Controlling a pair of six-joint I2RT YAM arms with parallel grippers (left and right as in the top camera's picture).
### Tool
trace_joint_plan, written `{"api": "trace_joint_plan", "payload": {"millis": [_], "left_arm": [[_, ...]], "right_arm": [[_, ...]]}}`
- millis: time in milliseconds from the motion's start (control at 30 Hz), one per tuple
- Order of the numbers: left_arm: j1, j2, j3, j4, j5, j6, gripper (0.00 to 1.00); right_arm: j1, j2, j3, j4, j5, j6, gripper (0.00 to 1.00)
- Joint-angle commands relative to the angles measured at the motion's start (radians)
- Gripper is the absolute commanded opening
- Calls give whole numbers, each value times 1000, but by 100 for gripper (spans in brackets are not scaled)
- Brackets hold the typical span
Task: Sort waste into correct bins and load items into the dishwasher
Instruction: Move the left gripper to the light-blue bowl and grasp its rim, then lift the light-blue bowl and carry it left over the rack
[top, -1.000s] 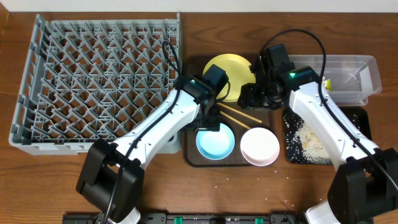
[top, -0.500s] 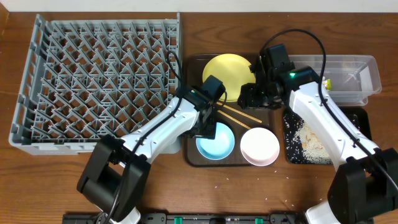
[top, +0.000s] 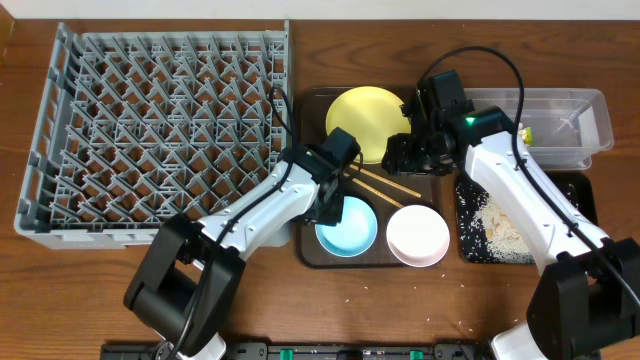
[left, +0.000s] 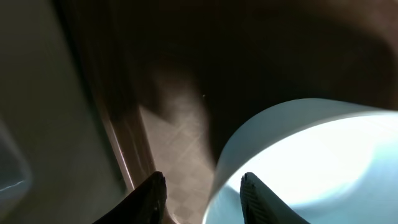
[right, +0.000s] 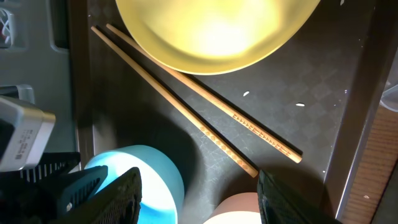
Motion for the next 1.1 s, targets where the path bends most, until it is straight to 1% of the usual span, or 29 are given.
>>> {"api": "trace_joint_plan", "payload": {"millis": [0,133,233,267,300,367,467,667,733,767,800,833,867,900,1067], "left_arm": [[1,13,-37,9,-24,7,40],[1,13,-85,53,10,6,40],[1,13,-88,64,9,6,24],[1,13,-88,67,9,6,14],[1,13,-88,69,9,6,8],[1,13,-88,69,7,6,8],[2,12,-87,69,5,6,7],[13,-43,-41,47,6,6,7],[18,-90,-19,46,6,12,7],[19,-116,-11,50,5,26,7],[19,-143,-5,55,5,42,7],[19,-176,-2,62,1,59,7],[19,-209,-2,69,-13,67,7],[19,-242,-2,72,-37,67,7],[19,-357,-2,70,-128,71,7]], "right_arm": [[-2,6,24,6,-4,-13,57],[-3,6,24,16,24,-13,54],[-8,4,30,26,29,-16,52],[-13,2,37,24,29,-19,51],[-19,-2,47,20,29,-28,51],[-43,-15,81,-5,29,-46,49],[-93,-48,141,-40,28,-66,50],[-172,-126,208,-35,29,-80,56],[-191,-148,208,-19,42,-79,61],[-199,-155,208,-14,53,-79,67],[-210,-160,208,-9,64,-79,78],[-219,-162,208,-7,74,-79,85],[-226,-162,208,-8,77,-79,94],[-233,-162,208,-10,77,-79,99],[-240,-161,207,-11,78,-79,99]]}}
